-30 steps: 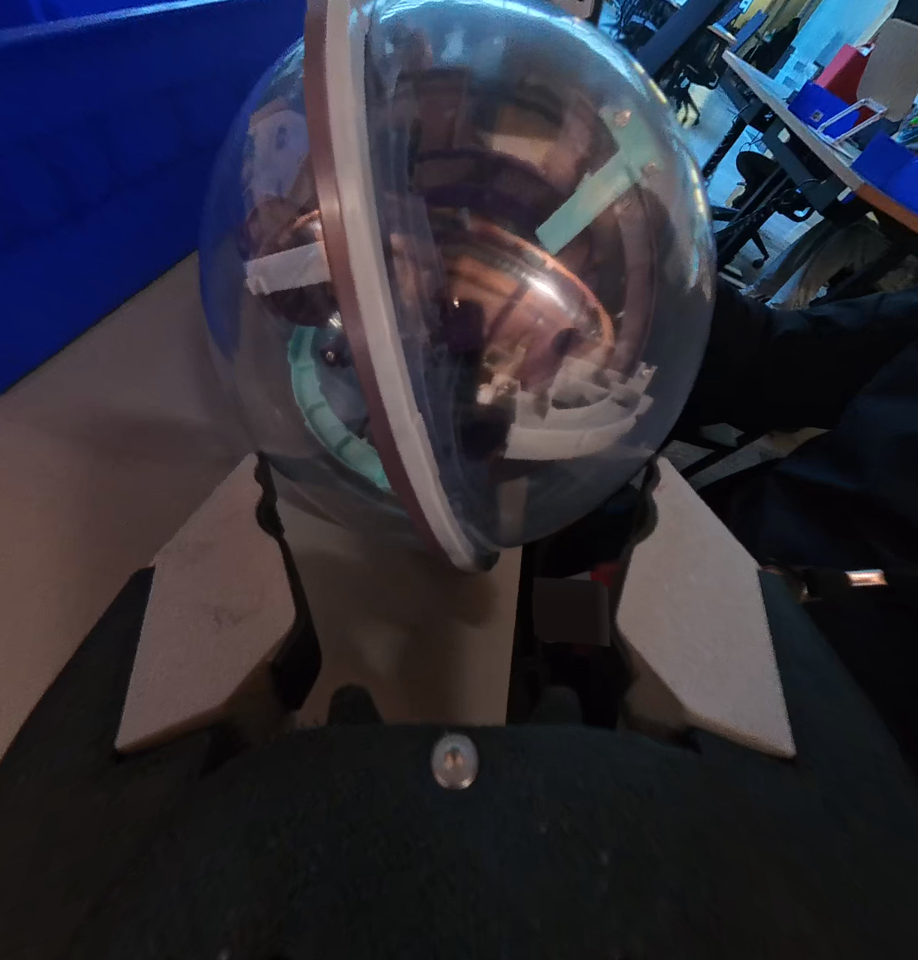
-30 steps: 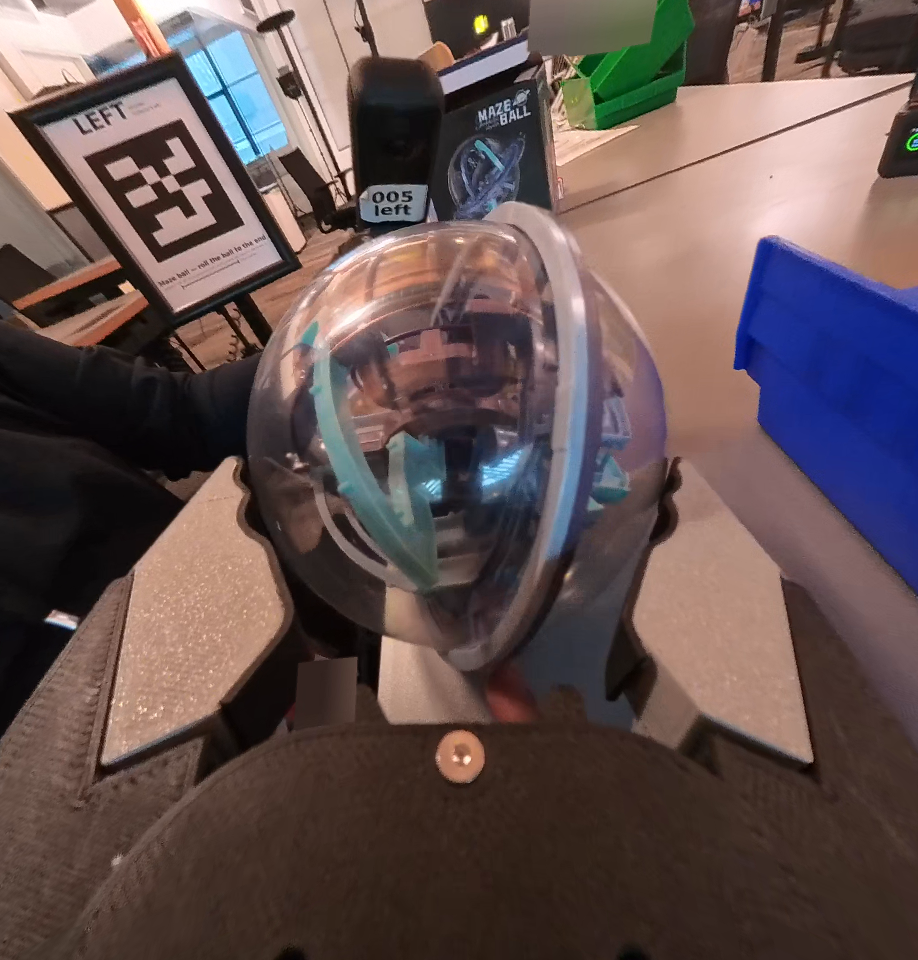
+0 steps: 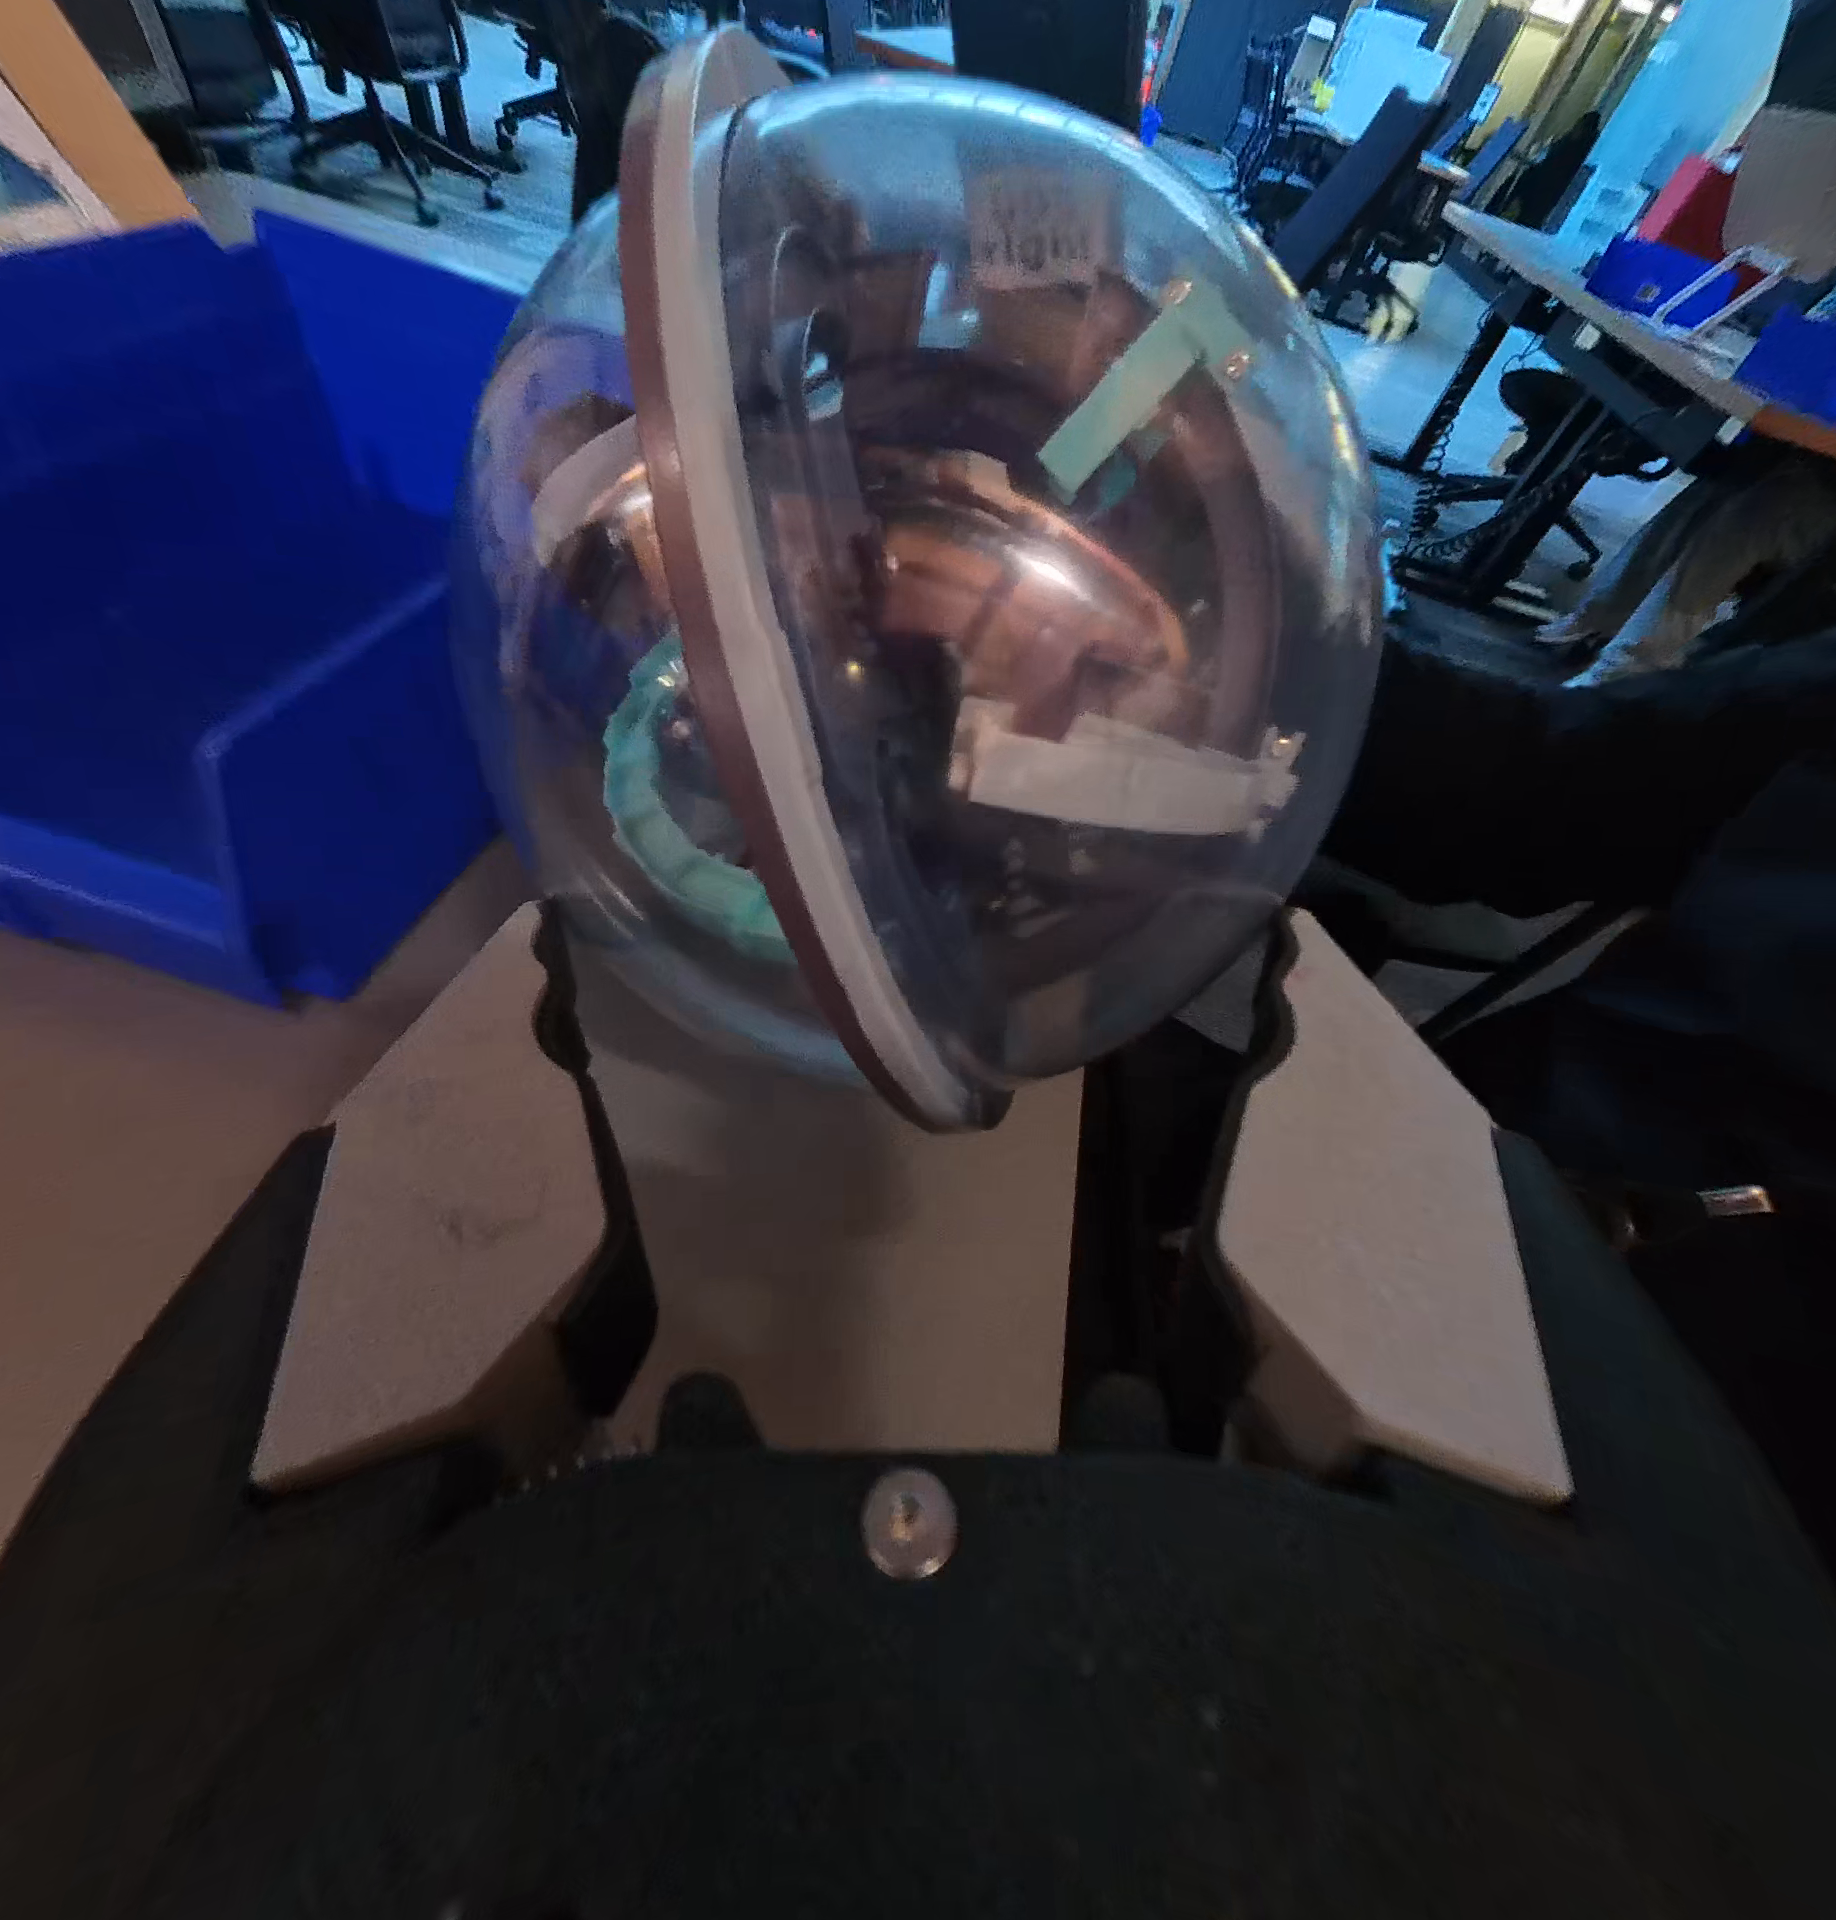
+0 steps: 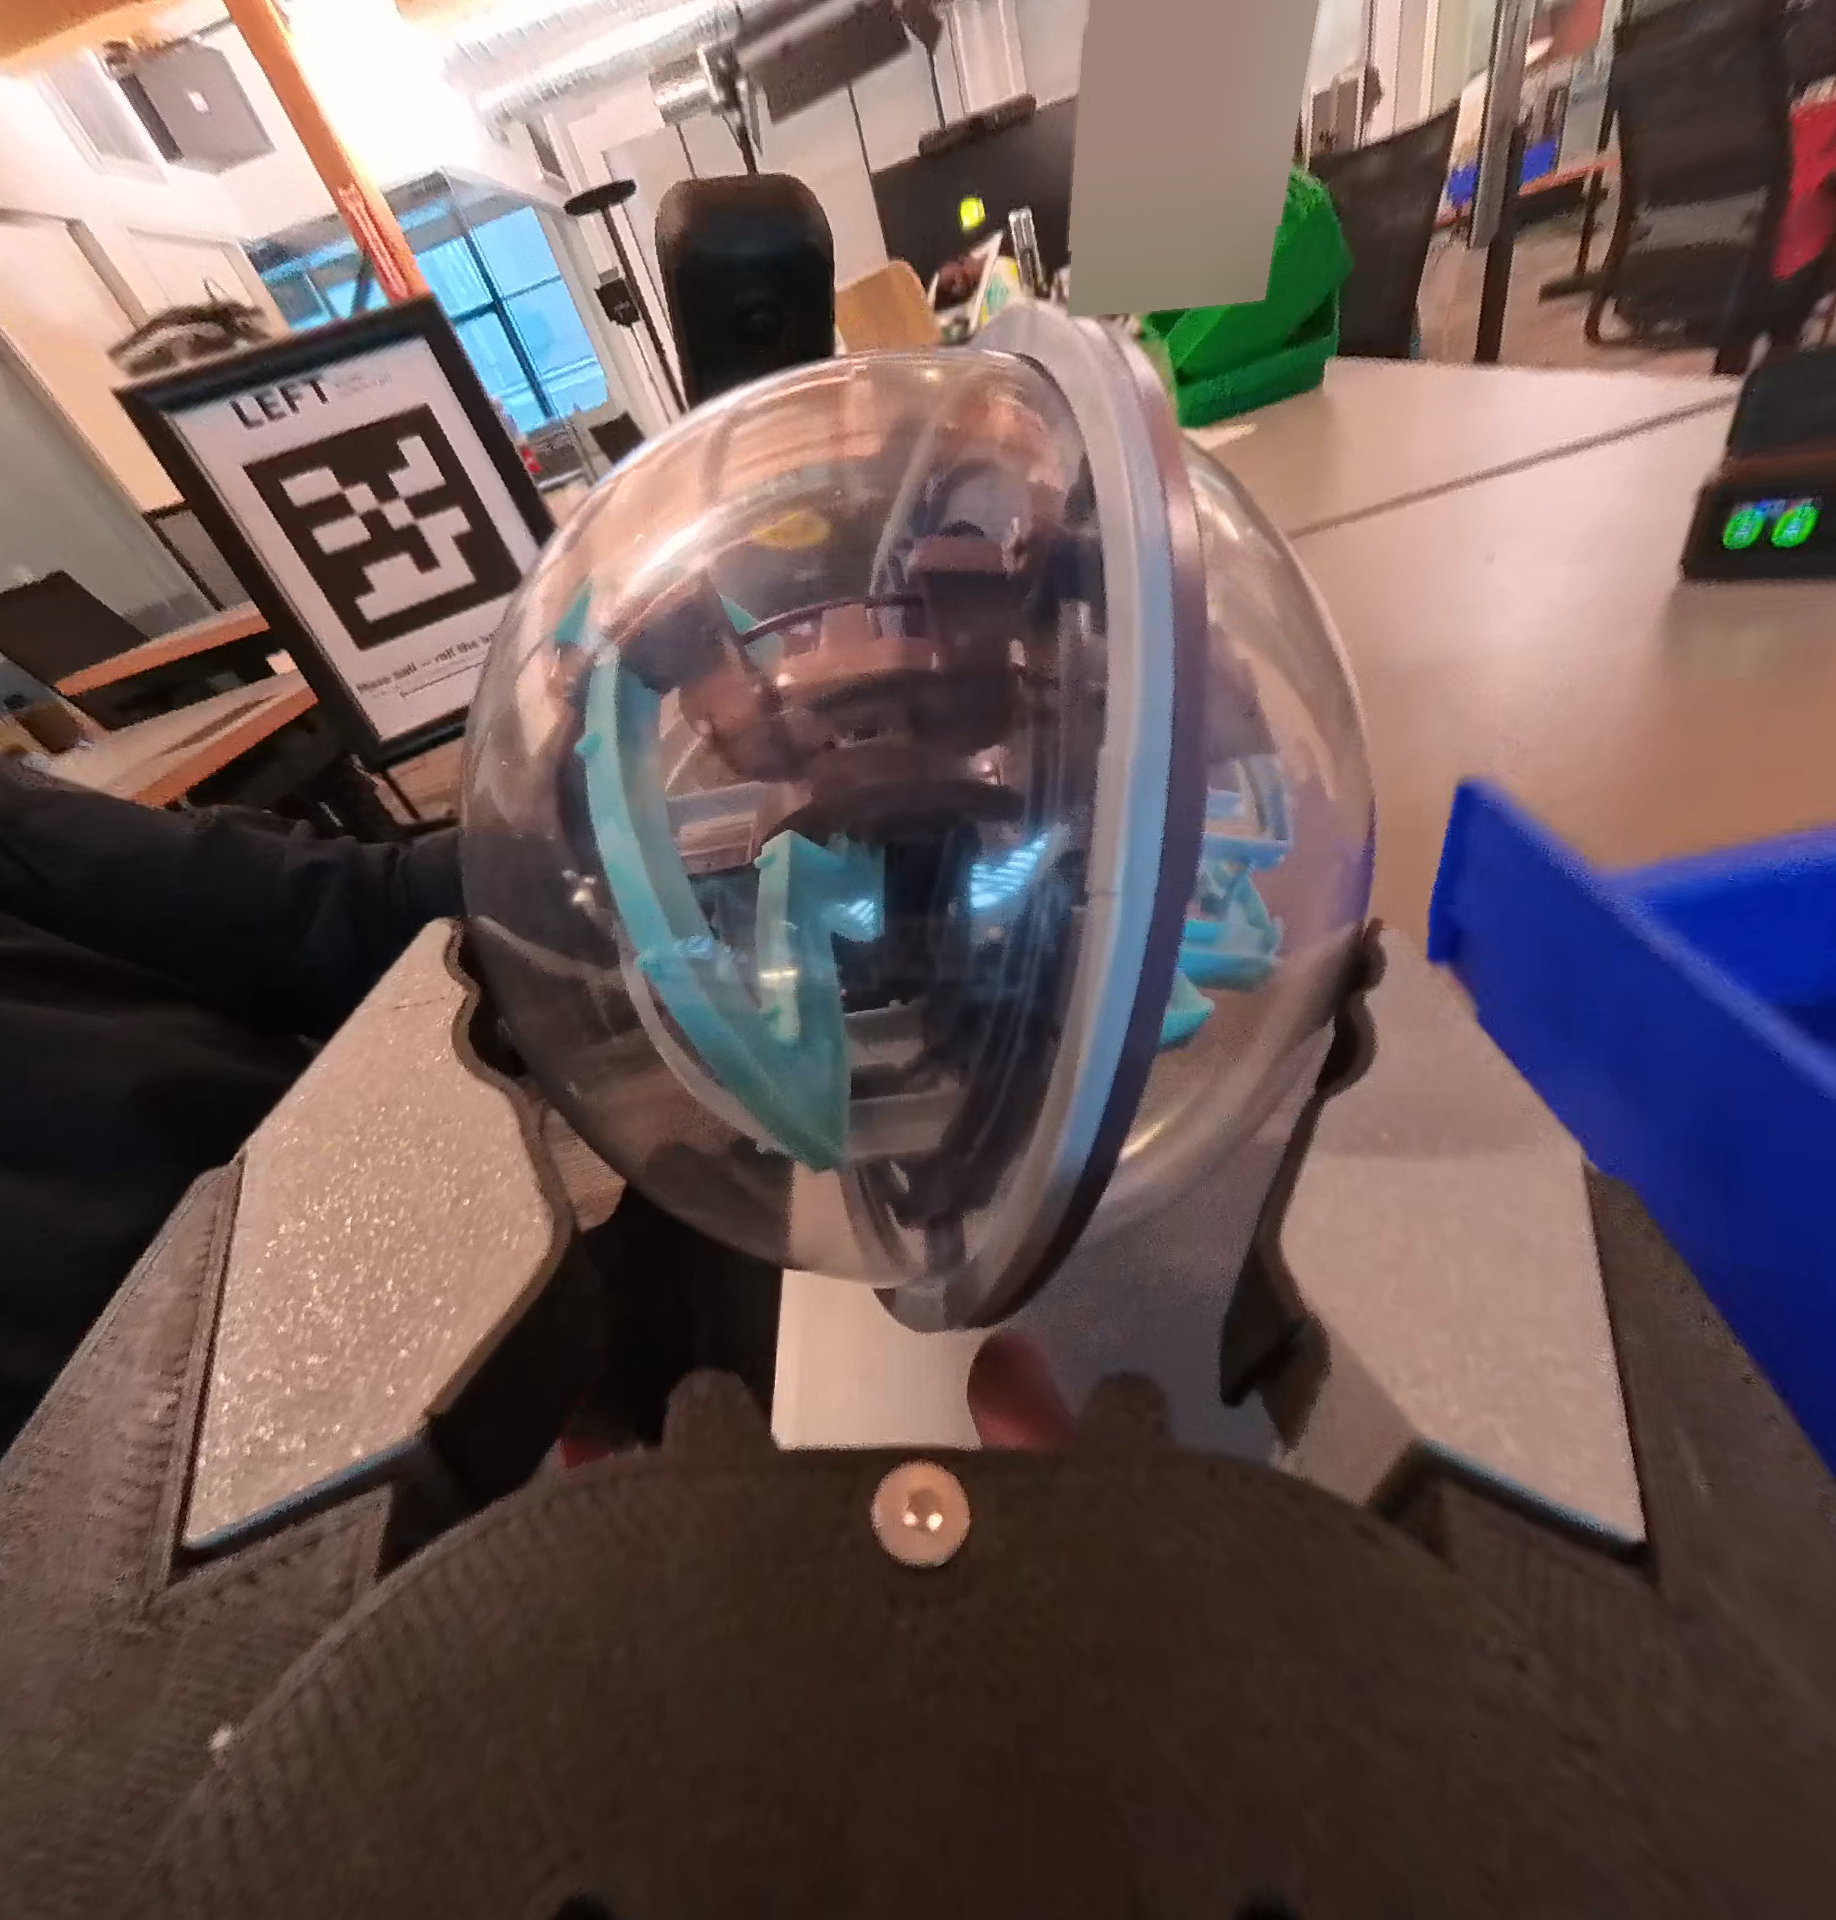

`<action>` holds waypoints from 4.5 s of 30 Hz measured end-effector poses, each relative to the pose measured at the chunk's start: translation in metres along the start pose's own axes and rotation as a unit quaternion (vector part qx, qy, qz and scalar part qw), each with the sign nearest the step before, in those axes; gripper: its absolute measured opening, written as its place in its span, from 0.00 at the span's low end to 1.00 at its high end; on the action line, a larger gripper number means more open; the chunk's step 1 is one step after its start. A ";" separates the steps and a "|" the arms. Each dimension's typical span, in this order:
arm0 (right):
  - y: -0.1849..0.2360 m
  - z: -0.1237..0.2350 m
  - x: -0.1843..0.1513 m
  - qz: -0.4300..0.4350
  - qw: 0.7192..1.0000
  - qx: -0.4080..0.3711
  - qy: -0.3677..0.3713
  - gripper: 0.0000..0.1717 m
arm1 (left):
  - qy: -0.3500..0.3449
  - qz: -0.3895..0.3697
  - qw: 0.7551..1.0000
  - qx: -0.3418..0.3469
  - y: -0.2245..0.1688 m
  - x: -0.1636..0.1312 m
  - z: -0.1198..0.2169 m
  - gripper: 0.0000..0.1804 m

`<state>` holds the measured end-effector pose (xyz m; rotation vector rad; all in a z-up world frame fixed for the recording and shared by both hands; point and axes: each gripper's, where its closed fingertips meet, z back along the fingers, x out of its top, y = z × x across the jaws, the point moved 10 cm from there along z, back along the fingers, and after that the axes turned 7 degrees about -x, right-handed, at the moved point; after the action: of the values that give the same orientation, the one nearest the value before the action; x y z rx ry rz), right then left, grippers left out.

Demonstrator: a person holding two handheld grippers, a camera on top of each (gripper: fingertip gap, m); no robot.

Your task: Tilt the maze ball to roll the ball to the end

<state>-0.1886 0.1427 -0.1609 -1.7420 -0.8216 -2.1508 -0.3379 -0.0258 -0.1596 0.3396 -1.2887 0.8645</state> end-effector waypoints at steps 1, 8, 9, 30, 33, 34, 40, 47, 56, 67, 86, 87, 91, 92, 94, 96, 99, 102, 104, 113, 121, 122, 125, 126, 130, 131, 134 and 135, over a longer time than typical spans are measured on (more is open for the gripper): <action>0.003 0.000 0.010 0.013 1.000 -0.002 -0.006 0.89 | 0.005 -0.010 1.000 0.004 -0.003 0.008 0.004 0.71; 0.033 0.006 0.090 0.103 0.993 -0.010 -0.050 0.89 | 0.024 -0.081 0.996 0.031 -0.025 0.074 0.026 0.70; 0.037 0.007 0.100 0.112 0.992 -0.012 -0.052 0.89 | 0.024 -0.089 0.995 0.034 -0.028 0.083 0.029 0.70; 0.074 0.013 0.166 0.153 0.982 0.016 -0.114 0.91 | -0.062 -0.186 0.977 0.079 -0.072 0.148 0.055 0.74; 0.077 0.014 0.173 0.166 0.979 0.018 -0.120 0.91 | -0.056 -0.202 0.974 0.085 -0.076 0.157 0.059 0.74; 0.078 0.014 0.175 0.173 0.977 0.019 -0.124 0.91 | -0.050 -0.208 0.973 0.089 -0.077 0.160 0.060 0.74; 0.078 0.013 0.187 0.197 0.967 0.028 -0.158 0.91 | -0.031 -0.229 0.967 0.105 -0.080 0.175 0.064 0.74; 0.077 0.010 0.187 0.204 0.962 0.040 -0.178 0.91 | -0.018 -0.244 0.963 0.116 -0.085 0.181 0.069 0.74; 0.073 0.004 0.184 0.198 0.963 0.050 -0.178 0.91 | -0.002 -0.252 0.960 0.124 -0.089 0.189 0.074 0.74; 0.083 0.004 0.193 0.224 0.954 0.049 -0.194 0.91 | 0.001 -0.276 0.952 0.131 -0.096 0.196 0.079 0.74; 0.086 0.009 0.194 0.254 0.944 0.044 -0.205 0.91 | 0.011 -0.307 0.942 0.138 -0.100 0.200 0.076 0.74; 0.086 0.009 0.194 0.254 0.944 0.044 -0.205 0.91 | 0.011 -0.308 0.941 0.139 -0.100 0.200 0.075 0.75; 0.085 0.008 0.193 0.257 0.944 0.043 -0.201 0.91 | 0.012 -0.310 0.940 0.140 -0.100 0.199 0.075 0.75; 0.085 0.008 0.193 0.255 0.945 0.043 -0.201 0.91 | 0.011 -0.307 0.941 0.140 -0.099 0.198 0.075 0.75; 0.084 0.008 0.193 0.251 0.946 0.042 -0.202 0.91 | 0.008 -0.303 0.943 0.139 -0.098 0.198 0.074 0.75; 0.084 0.009 0.192 0.252 0.946 0.040 -0.202 0.91 | 0.010 -0.301 0.944 0.139 -0.096 0.196 0.073 0.74; 0.084 0.008 0.191 0.251 0.946 0.037 -0.202 0.91 | 0.012 -0.298 0.944 0.139 -0.095 0.194 0.073 0.75; 0.084 0.008 0.190 0.248 0.946 0.038 -0.204 0.91 | 0.012 -0.294 0.946 0.138 -0.095 0.193 0.072 0.75; 0.083 0.008 0.190 0.246 0.947 0.038 -0.204 0.91 | 0.010 -0.293 0.946 0.138 -0.095 0.193 0.073 0.75; 0.082 0.007 0.190 0.243 0.949 0.037 -0.200 0.91 | 0.007 -0.287 0.948 0.137 -0.092 0.190 0.073 0.75; 0.081 0.007 0.190 0.223 0.954 0.036 -0.197 0.91 | 0.003 -0.261 0.956 0.133 -0.089 0.186 0.071 0.75; 0.081 0.007 0.189 0.222 0.954 0.035 -0.197 0.92 | 0.003 -0.258 0.957 0.133 -0.088 0.185 0.070 0.75; 0.079 0.006 0.187 0.211 0.958 0.034 -0.193 0.92 | -0.001 -0.246 0.961 0.129 -0.086 0.181 0.069 0.75; 0.078 0.005 0.186 0.206 0.959 0.033 -0.191 0.91 | -0.003 -0.241 0.962 0.127 -0.085 0.180 0.069 0.75; 0.073 0.003 0.178 0.182 0.965 0.032 -0.186 0.92 | -0.010 -0.220 0.968 0.119 -0.079 0.171 0.067 0.75; 0.071 0.002 0.175 0.176 0.967 0.031 -0.184 0.91 | -0.012 -0.214 0.970 0.116 -0.077 0.169 0.067 0.75; 0.066 0.000 0.164 0.155 0.971 0.031 -0.181 0.91 | -0.017 -0.197 0.974 0.110 -0.072 0.159 0.064 0.75; 0.064 0.000 0.160 0.148 0.972 0.031 -0.180 0.91 | -0.019 -0.190 0.976 0.108 -0.070 0.155 0.062 0.75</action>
<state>-0.1956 0.1150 0.0090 -2.1035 -0.6479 -1.6284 -0.3259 -0.0560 0.0187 0.7535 -1.1157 0.6720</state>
